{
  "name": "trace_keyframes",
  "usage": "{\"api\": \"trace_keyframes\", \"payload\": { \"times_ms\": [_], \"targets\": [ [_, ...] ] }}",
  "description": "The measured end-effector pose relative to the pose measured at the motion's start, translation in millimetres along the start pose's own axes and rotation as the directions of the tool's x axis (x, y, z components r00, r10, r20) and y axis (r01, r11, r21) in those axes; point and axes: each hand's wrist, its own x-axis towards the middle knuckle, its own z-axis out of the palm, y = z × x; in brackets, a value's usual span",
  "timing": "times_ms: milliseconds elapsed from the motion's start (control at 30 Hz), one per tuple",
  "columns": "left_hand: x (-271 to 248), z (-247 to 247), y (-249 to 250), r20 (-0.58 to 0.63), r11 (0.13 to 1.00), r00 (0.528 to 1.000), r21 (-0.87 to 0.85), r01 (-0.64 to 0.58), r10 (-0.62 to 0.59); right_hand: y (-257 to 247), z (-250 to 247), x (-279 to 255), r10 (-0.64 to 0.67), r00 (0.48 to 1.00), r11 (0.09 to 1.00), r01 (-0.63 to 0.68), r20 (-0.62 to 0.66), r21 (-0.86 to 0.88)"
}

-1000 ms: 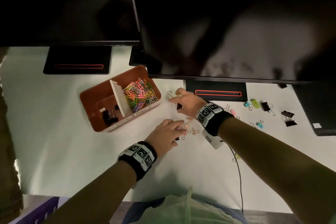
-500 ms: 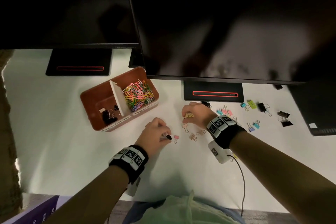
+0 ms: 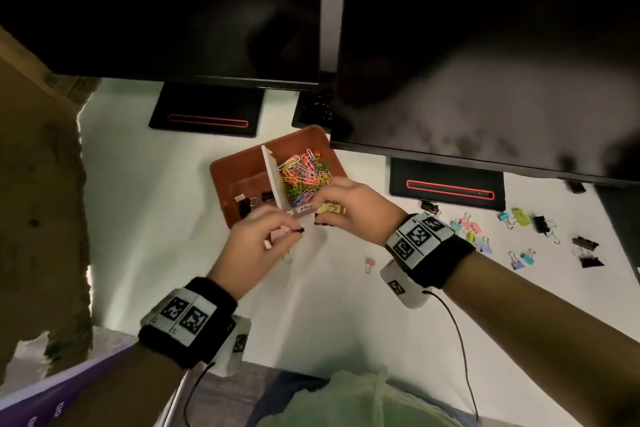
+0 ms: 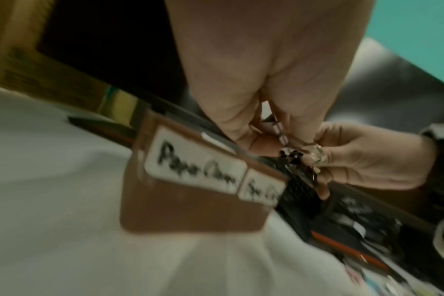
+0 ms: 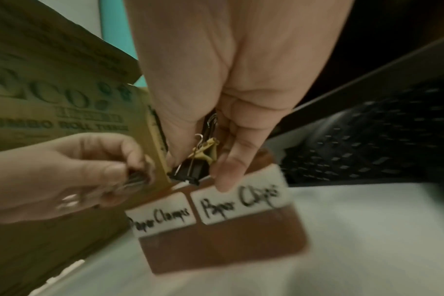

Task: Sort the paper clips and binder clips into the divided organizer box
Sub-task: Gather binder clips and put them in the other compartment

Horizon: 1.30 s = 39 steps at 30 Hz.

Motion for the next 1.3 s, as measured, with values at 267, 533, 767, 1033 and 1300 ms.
{"api": "trace_keyframes", "payload": {
  "times_ms": [267,533,767,1033,1300],
  "targets": [
    [31,-60,-13,-0.154,0.946,0.94,0.071,0.317,-0.304,-71,28,73,0.004,0.993,0.996,0.007,-0.119,0.088],
    [19,0,25,0.038,0.995,0.996,0.046,-0.087,0.085,14,-5,-31,0.198,0.92,0.979,-0.2,-0.337,0.03],
    [23,105,24,0.586,0.958,0.809,0.203,-0.202,0.047,98,-24,-105,0.568,0.805,0.795,-0.591,-0.174,-0.141],
    [38,149,7,0.737,0.861,0.676,0.34,-0.379,0.007,114,-9,-104,0.556,0.829,0.796,-0.551,-0.054,-0.25],
    [42,149,-3,0.609,0.95,0.79,0.202,-0.24,0.071,112,-2,-91,0.476,0.879,0.868,-0.466,0.019,-0.171]
  ]
}}
